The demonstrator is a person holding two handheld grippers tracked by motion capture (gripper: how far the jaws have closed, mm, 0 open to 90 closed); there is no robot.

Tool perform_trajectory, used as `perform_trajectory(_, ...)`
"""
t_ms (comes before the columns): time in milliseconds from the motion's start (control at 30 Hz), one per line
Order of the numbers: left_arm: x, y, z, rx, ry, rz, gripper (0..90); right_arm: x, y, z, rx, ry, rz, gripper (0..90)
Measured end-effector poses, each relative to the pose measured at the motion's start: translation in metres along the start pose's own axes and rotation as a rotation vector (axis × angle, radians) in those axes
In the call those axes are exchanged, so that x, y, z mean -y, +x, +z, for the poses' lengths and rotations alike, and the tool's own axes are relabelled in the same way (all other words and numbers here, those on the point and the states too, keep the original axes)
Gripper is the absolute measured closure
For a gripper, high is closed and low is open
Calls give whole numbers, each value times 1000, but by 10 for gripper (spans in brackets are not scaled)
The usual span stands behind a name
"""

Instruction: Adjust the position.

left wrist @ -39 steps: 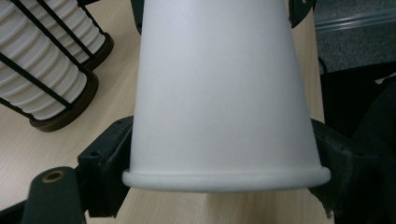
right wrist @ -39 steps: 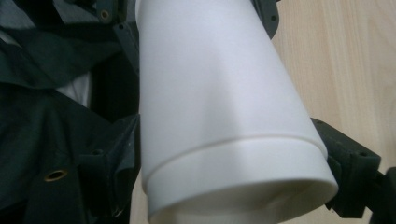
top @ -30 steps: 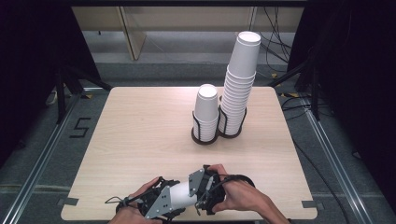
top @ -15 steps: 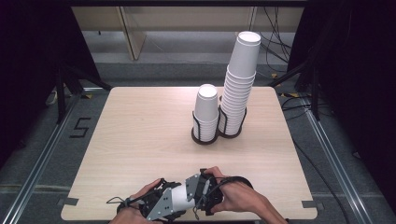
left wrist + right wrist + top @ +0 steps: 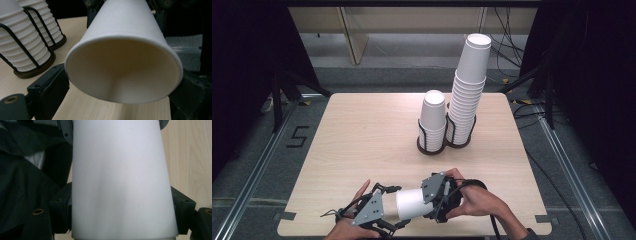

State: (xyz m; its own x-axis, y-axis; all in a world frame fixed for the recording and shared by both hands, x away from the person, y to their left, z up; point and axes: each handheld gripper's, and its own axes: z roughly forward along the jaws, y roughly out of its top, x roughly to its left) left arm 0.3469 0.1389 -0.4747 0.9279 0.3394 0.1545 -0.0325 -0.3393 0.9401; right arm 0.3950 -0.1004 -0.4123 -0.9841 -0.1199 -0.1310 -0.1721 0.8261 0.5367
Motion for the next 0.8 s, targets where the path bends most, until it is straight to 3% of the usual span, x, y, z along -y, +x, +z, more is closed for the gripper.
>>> perform_trajectory(167,-2,-1,0,12,-65,-37,88,3,-5,-2,-21,-81,-10,251)
perform_trajectory(267,-4,-2,-1,9,-70,-39,80,1,-5,-2,-39,-114,-7,250)
perform_trajectory(467,-5,-3,-2,5,-98,-35,85,1,-4,-2,-41,-121,9,248)
perform_trajectory(567,-5,0,-4,29,-85,-38,111,2,-4,0,-53,-126,20,251)
perform_trajectory(800,-7,-1,-2,31,-58,-14,144,4,-4,5,-52,-92,55,234)
